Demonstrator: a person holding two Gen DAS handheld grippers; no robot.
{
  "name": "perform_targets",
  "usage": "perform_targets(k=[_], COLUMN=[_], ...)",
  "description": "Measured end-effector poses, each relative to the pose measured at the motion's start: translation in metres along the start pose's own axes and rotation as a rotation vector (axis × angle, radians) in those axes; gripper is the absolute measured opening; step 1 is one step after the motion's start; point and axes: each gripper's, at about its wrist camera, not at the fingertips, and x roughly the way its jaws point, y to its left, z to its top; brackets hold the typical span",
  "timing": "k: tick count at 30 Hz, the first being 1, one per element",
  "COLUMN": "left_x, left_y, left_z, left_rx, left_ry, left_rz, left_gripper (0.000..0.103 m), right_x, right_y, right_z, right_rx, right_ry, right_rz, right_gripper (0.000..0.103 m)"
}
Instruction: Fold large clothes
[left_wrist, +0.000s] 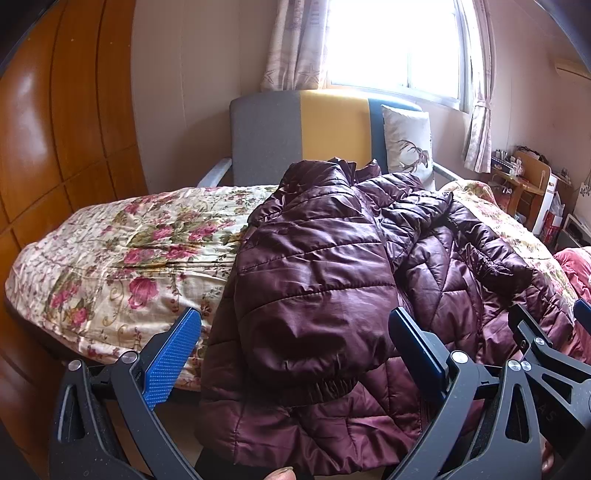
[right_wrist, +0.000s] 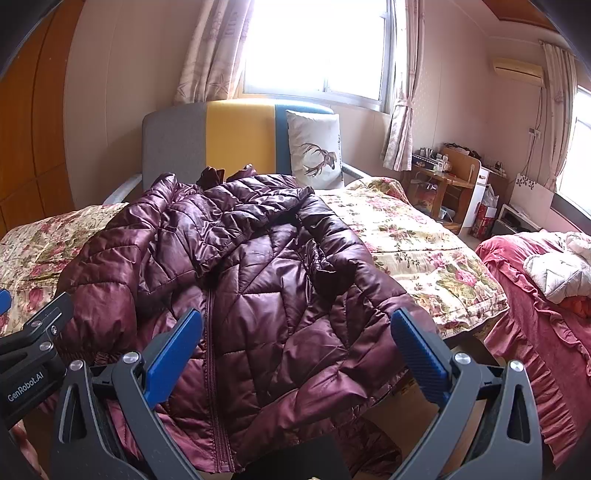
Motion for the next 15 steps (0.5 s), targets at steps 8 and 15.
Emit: perform_targets(k=[8, 15], left_x=[0.0000, 0.0023], left_y=[0.0001, -0.0004], left_z=[-0.0002, 0.0014], left_rx=[0.003, 0.006], left_ry=[0.000, 0.005], left_rz=[-0.001, -0.002], left_gripper=[0.100, 0.100], right_x=[0.0003, 0.0031], right_y=[-0.0009, -0.0034], right_z=[0.0000, -0.0002], right_rx=[0.005, 0.005], right_ry=[0.003, 0.007], right_rz=[-0.001, -0.009], right_gripper=[0.101, 0.101])
